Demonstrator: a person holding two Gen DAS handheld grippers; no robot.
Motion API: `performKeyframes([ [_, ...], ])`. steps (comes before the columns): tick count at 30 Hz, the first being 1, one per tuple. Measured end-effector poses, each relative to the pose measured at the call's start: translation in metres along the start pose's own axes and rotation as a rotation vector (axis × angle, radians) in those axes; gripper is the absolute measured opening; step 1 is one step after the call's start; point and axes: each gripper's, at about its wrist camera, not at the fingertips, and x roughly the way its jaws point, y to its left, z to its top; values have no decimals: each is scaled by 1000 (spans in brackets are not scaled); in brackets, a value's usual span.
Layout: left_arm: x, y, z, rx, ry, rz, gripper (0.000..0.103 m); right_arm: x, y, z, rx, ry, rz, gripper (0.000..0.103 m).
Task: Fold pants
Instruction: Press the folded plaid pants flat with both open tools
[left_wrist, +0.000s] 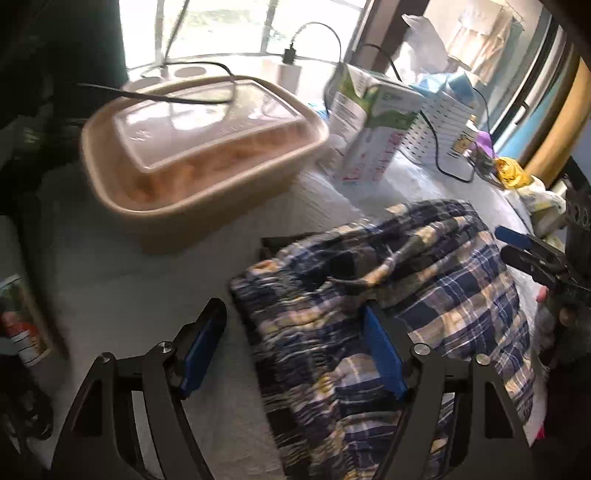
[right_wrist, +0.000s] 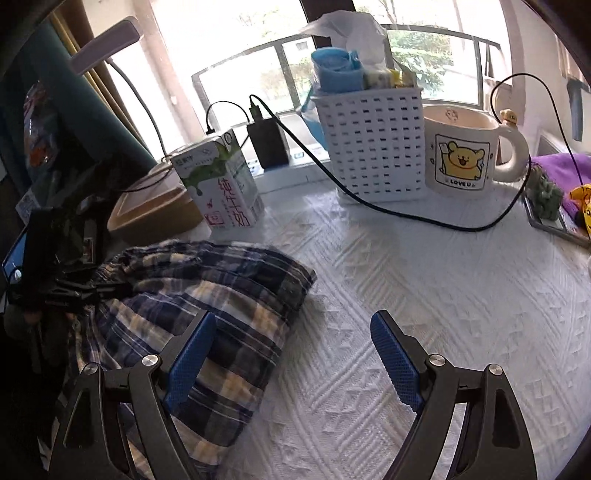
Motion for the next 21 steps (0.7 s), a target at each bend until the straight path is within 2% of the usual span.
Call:
performKeyframes([
  [2, -6, 3, -3, -4, -2, 26, 75, 0, -1, -3, -1, 8, -8, 87],
  [11, -40, -3, -23, -7, -19, 31, 75, -16, 19, -9, -46, 0, 34, 87],
  [15, -57, -7, -40, -9, -33, 47, 75, -34, 41, -30, -104, 16, 33, 87],
  [21, -77, -19, -68, -38, -52, 43, 75, -62, 82, -79, -192, 57, 23, 87],
])
